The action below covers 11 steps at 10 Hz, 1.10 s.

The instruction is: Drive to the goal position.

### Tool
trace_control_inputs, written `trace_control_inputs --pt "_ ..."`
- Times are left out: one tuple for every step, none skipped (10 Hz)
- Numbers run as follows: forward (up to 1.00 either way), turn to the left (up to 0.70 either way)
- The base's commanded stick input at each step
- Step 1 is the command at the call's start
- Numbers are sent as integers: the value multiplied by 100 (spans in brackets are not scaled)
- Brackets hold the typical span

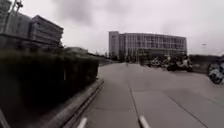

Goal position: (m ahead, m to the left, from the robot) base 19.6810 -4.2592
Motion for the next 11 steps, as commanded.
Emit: trace_control_inputs --pt "70 -2" --pt "70 -2" --pt "70 -2" --pt "74 -2" --pt "82 -2" --pt "85 -7" --pt "85 -14" --pt "85 -8" --pt "85 -2" --pt "85 -2" --pt "85 -2"
